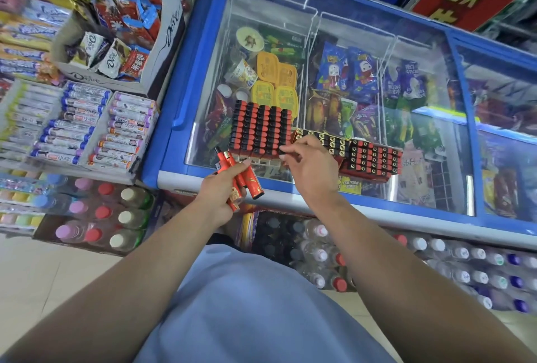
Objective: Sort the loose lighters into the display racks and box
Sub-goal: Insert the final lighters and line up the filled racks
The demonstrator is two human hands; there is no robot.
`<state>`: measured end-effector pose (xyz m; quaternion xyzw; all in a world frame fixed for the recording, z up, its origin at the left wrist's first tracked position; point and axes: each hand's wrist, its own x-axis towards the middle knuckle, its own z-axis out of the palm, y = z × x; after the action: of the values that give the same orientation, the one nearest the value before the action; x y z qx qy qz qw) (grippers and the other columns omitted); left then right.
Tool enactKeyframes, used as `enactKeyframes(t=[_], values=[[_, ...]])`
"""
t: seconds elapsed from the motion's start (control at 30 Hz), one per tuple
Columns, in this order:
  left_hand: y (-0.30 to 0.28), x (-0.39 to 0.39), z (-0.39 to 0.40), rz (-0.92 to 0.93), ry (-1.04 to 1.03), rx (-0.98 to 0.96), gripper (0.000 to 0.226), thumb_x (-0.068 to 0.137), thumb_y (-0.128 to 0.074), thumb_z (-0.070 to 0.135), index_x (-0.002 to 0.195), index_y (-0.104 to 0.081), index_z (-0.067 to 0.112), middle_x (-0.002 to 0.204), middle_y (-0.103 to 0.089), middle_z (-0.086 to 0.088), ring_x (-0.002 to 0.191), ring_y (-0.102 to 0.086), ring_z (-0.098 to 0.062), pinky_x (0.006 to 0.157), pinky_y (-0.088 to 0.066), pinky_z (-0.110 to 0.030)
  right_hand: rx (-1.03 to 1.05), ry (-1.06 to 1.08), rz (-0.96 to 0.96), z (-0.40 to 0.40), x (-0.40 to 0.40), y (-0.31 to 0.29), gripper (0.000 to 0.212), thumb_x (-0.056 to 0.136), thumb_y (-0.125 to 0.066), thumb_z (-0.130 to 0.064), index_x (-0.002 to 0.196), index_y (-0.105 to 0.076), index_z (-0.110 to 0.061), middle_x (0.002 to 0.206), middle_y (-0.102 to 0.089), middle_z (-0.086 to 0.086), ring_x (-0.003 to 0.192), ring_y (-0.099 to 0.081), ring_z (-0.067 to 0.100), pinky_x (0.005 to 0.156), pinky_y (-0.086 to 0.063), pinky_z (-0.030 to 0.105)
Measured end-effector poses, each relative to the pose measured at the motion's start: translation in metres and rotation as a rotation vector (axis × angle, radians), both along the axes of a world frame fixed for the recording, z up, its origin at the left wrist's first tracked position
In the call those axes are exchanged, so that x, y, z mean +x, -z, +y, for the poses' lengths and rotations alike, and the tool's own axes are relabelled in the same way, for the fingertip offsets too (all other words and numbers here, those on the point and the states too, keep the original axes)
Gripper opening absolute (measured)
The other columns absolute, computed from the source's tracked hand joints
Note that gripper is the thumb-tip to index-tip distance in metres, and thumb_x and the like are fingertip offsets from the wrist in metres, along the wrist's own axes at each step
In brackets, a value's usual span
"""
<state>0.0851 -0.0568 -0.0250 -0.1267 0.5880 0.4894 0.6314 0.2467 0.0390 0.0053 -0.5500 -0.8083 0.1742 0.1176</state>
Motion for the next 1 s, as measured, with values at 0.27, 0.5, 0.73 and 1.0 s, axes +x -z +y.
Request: enactKeyframes(t=[0.27,0.5,0.73,1.0], values=[[0.001,0.001,-0.001,0.002,0.012,0.0,0.039,0.078,-0.087,0.029,0.108,-0.07,0.011,0.097,-0.075,-0.011,0.086,-0.064,-0.021,0.067,-0.048,-0.03,-0.052,0.063,-0.001,-0.01,-0.004,-0.005,0.034,0.092,-0.073,-0.041,0.124,-0.066,-0.032,0.091,-0.057,-0.013,0.063,-0.054,0.005,0.061,-0.051,0.025],[0.0,0.002,-0.003,-0.002,0.031,0.0,0.038,0.077,-0.088,0.031,0.104,-0.07,0.012,0.093,-0.073,-0.01,0.077,-0.062,-0.019,0.063,-0.045,-0.03,-1.33,0.729,0.77,-0.038,0.003,-0.009,0.014,0.097,-0.066,-0.015,0.1,-0.057,-0.005,0.073,-0.051,0.003,0.052,-0.04,0.008,0.041,-0.035,0.018],[0.002,-0.008,-0.014,-0.011,-0.016,-0.007,0.049,0.078,-0.088,0.029,0.119,-0.067,0.01,0.094,-0.072,-0.01,0.077,-0.065,-0.019,0.054,-0.048,-0.026,-1.653,0.807,0.966,-0.048,0.003,0.025,0.011,0.103,-0.045,-0.002,0.11,-0.052,-0.007,0.081,-0.061,0.009,0.055,-0.052,0.013,0.042,-0.043,0.021],[0.006,-0.023,-0.024,-0.031,-0.018,0.008,0.031,0.08,-0.086,0.028,0.099,-0.067,0.012,0.075,-0.071,-0.006,0.052,-0.062,-0.015,0.045,-0.047,-0.022,-1.314,0.52,0.647,-0.041,-0.029,-0.017,0.027,0.104,-0.055,-0.006,0.129,-0.051,0.001,0.115,-0.073,0.02,0.084,-0.076,0.03,0.066,-0.064,0.033]])
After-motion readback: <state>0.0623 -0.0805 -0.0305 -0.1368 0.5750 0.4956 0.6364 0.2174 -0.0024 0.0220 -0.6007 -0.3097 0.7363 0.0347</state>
